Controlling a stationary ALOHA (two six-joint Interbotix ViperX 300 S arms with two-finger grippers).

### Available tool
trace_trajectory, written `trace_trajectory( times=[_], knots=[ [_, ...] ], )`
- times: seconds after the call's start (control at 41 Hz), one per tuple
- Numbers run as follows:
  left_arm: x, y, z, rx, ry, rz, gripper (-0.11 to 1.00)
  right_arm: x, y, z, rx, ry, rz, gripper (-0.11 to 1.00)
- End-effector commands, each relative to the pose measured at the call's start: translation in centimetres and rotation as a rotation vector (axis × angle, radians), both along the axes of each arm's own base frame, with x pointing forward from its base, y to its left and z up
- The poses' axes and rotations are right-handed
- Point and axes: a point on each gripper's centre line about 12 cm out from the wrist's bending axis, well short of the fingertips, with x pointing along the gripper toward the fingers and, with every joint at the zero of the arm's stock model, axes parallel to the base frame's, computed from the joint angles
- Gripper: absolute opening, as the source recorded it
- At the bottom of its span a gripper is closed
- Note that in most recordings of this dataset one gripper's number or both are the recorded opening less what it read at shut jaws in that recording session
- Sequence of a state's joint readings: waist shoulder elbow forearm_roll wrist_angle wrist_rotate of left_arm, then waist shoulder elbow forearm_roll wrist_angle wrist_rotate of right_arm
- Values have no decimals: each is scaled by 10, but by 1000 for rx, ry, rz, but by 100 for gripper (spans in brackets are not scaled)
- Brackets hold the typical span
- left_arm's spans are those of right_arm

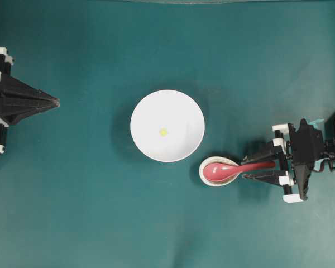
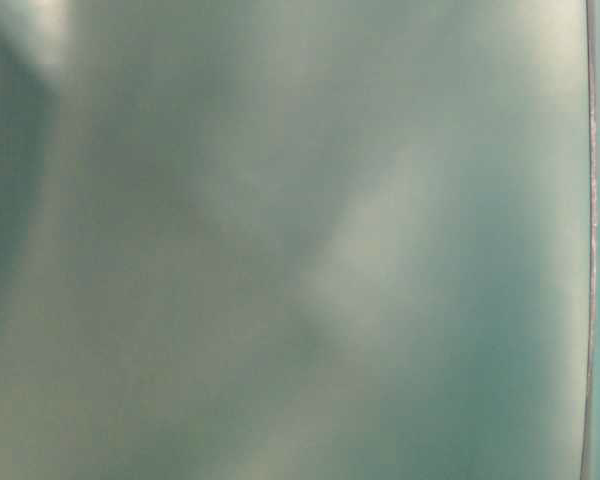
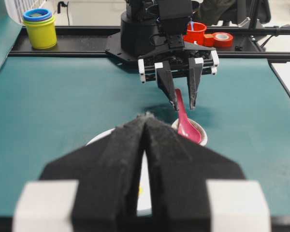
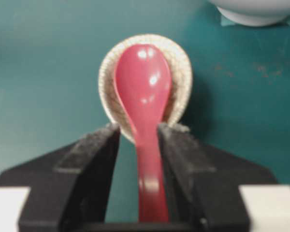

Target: Scoop the yellow hexagonal prism block from the bowl with a spoon using the right arm.

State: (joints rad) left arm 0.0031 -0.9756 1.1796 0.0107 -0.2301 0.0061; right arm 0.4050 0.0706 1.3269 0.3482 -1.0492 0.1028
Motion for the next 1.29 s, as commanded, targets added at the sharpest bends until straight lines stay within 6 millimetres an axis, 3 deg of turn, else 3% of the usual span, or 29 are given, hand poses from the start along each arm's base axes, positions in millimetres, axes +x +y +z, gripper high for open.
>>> trace_trajectory(
  times=[0.0, 1.269],
  knots=[
    [2, 0, 7, 2, -15, 1, -1, 0, 0, 1, 3, -2, -7, 44],
    [2, 0, 7, 2, -15, 1, -1, 2, 0, -5, -1, 30, -15, 44]
  ],
)
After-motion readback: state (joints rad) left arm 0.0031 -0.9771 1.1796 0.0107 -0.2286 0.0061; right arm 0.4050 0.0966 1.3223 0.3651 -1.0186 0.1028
